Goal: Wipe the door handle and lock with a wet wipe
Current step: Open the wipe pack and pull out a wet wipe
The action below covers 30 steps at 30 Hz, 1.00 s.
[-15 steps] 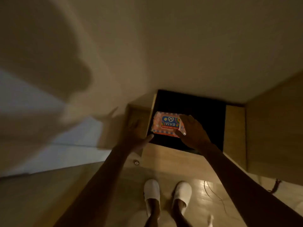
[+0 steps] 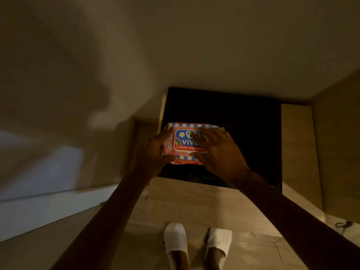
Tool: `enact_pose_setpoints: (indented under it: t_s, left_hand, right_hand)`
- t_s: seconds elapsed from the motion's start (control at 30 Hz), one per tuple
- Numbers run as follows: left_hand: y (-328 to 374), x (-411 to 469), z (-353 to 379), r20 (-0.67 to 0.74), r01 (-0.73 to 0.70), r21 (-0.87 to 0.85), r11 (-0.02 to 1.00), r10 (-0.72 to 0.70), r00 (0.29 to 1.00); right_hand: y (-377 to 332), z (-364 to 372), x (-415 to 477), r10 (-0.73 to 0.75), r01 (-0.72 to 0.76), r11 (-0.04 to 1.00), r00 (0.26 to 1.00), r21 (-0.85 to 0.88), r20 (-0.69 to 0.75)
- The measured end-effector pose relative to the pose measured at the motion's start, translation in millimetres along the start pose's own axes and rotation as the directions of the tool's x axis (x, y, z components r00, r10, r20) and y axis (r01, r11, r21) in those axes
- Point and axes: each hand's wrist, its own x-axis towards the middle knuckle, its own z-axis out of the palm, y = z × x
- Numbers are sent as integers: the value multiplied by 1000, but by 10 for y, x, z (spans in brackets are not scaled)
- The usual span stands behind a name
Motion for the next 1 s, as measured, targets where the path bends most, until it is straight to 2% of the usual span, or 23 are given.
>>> enact_pose_setpoints:
  t_s: [0.13,0.27,0.37,0.43,0.5,0.57,0.67,0.77,0.83,1.0]
  left_hand:
    - [37,-9,-20,-14,25,-36,999,-25,1000]
    - [28,2,-41,-76,27,8,1000,-26,997]
    - [25,13,-48,-94,1,75,997,6,996]
    - [22,9,-50,-73,-4,92,996,11,997]
    - [29,8,-52,-69,0,92,996,6,998]
    - [20,21,-26,-71,-15,105,994,23,997]
    - [23,24,1,-94,-29,131,991,42,995]
    - [48,51,-11,-98,9,135,991,4,995]
    - [38,63,-24,-90,26,129,991,-14,996]
    - [15,69,-14,-92,25,111,993,-15,996]
  right_hand:
    - [0,-58,5,-43,43,999,999,-7,16]
    - [-16,-323,170,-35,44,993,996,109,-84]
    - [0,-433,408,166,-132,936,983,326,-80]
    - [73,-421,555,344,-268,829,937,490,-69]
    - [150,-396,630,467,-354,757,881,549,-77]
    - [184,-356,632,508,-380,729,857,569,-79]
    - [97,-346,507,425,-316,728,904,608,-40]
    - [35,-289,347,217,-208,859,976,468,36]
    - [26,-262,284,135,-168,901,985,401,108]
    - [19,-302,255,81,-143,914,981,380,175]
